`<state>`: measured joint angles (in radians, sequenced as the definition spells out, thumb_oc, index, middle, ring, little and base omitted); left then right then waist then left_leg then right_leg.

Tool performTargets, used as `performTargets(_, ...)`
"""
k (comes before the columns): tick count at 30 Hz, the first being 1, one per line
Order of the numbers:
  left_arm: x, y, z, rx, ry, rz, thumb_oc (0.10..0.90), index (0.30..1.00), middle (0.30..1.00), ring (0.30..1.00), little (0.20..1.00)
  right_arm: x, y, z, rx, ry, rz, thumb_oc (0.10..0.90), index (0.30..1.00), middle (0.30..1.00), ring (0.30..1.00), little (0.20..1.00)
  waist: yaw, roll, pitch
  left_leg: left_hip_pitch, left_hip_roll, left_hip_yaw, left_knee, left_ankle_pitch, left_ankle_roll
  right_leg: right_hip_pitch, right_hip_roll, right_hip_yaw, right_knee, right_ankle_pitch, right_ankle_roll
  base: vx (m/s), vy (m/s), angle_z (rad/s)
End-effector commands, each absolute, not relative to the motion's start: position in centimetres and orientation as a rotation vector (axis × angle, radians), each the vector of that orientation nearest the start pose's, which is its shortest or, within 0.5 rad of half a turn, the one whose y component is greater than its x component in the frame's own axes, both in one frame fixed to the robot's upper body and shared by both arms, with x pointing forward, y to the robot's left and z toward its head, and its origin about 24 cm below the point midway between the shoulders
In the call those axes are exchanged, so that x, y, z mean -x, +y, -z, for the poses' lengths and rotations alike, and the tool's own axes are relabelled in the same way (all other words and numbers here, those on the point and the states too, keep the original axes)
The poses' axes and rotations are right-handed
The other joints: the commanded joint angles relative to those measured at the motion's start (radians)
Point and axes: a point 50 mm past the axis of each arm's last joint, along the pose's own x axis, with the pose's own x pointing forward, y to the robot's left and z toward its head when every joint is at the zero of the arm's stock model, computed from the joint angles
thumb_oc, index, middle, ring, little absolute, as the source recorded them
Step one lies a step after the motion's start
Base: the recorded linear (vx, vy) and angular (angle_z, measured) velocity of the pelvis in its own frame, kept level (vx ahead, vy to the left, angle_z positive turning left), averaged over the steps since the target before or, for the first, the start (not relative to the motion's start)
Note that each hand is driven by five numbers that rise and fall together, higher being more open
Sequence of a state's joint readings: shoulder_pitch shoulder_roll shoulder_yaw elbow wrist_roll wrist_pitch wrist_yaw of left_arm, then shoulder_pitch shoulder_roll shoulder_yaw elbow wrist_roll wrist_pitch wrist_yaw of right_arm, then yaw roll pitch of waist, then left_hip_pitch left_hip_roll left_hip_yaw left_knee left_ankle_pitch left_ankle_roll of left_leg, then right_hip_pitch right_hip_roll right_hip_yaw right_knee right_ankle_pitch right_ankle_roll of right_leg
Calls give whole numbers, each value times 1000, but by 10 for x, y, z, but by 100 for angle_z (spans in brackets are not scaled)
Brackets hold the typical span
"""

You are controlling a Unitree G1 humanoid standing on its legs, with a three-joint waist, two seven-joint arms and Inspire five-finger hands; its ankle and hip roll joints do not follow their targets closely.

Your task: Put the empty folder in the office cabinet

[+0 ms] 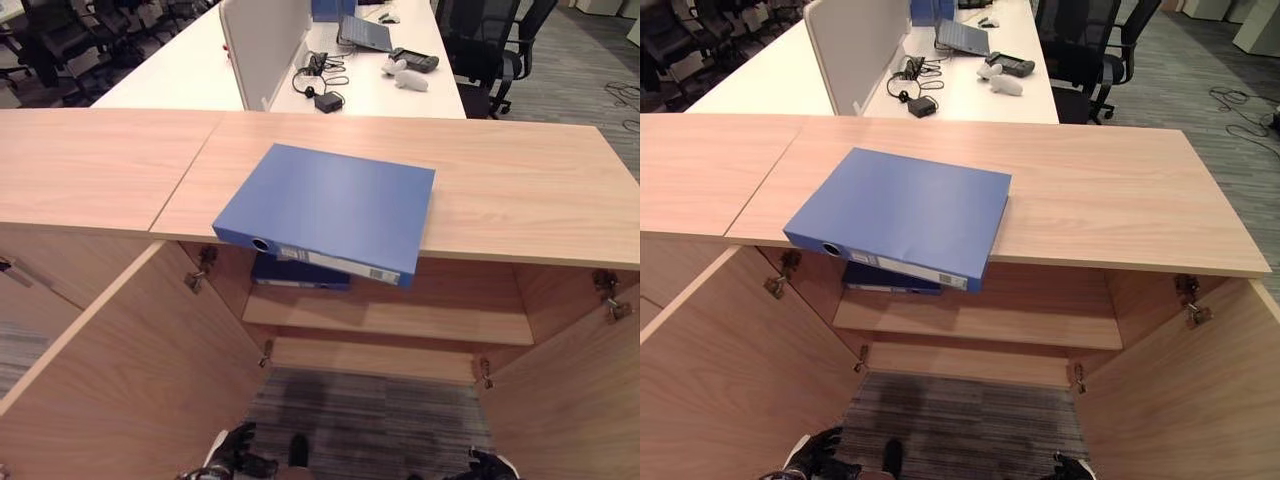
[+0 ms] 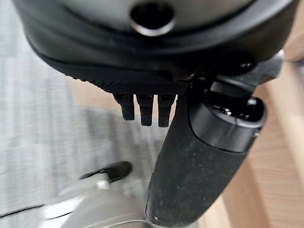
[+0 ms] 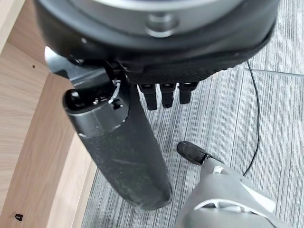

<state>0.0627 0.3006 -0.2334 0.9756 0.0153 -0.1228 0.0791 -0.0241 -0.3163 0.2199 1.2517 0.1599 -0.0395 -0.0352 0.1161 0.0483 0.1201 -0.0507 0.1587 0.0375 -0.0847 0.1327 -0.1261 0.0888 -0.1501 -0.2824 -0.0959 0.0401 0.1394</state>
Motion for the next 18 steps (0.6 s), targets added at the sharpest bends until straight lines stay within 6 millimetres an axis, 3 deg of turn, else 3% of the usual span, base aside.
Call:
performTargets(1, -167, 240, 116, -526, 743, 23, 800, 900, 900, 900, 900, -130, -272, 138, 324, 1053, 167, 800, 900, 900, 900, 900, 28, 16, 36, 33, 3, -15, -1, -34, -26, 4, 0, -26, 9, -82, 32, -34, -65, -1)
performTargets(6, -180, 238, 98, -555, 615, 11, 800, 900, 900, 900, 900, -133, -274, 135, 342, 1034, 167, 800, 900, 900, 900, 900, 42, 27, 40, 26, 17, -40, 12, -29, -38, 8, 13, -32, 9, -94, 24, -18, -59, 4)
performTargets(9, -197, 245, 64, -647, 416, -31, 800, 900, 900, 900, 900, -140, -275, 131, 345, 989, 183, 800, 900, 900, 900, 900, 67, 24, 58, 2, 19, -90, 65, -33, -48, 11, 12, -34, 9, -98, 14, -17, -46, 4)
performTargets(10, -197, 246, 64, -649, 417, -31, 800, 900, 900, 900, 900, -139, -275, 132, 345, 989, 182, 800, 900, 900, 900, 900, 65, 23, 57, -1, 18, -92, 70, -36, -48, 12, 11, -36, 9, -98, 14, -58, -82, 14)
performTargets(11, -202, 254, 37, -746, 272, -92, 800, 900, 900, 900, 900, -141, -277, 129, 353, 963, 199, 800, 900, 900, 900, 900, 83, 11, 75, -28, -11, -164, 140, -61, -59, 15, 8, -34, 9, -101, 8, -72, -87, 25)
performTargets(12, -200, 259, 30, -802, 234, -118, 800, 900, 900, 900, 900, -140, -278, 129, 362, 960, 201, 800, 900, 900, 900, 900, 86, 3, 73, -34, -27, -185, 148, -81, -53, 6, 4, -36, 9, -97, 8, -67, -90, 30)
performTargets(14, -199, 263, 8, -882, 119, -173, 800, 900, 900, 900, 900, -133, -281, 130, 366, 973, 217, 800, 900, 900, 900, 900, 86, 2, 66, -35, -28, -192, 154, -96, -49, 10, 6, -38, 9, -100, 8, 19, -15, 33)
performTargets(18, -196, 271, -16, -935, -6, -275, 800, 900, 900, 900, 900, -126, -280, 134, 331, 994, 242, 800, 900, 900, 900, 900, 90, 0, 46, 1, -27, -209, 117, -108, -46, 29, 15, -26, 9, -100, 3, 65, -19, 13)
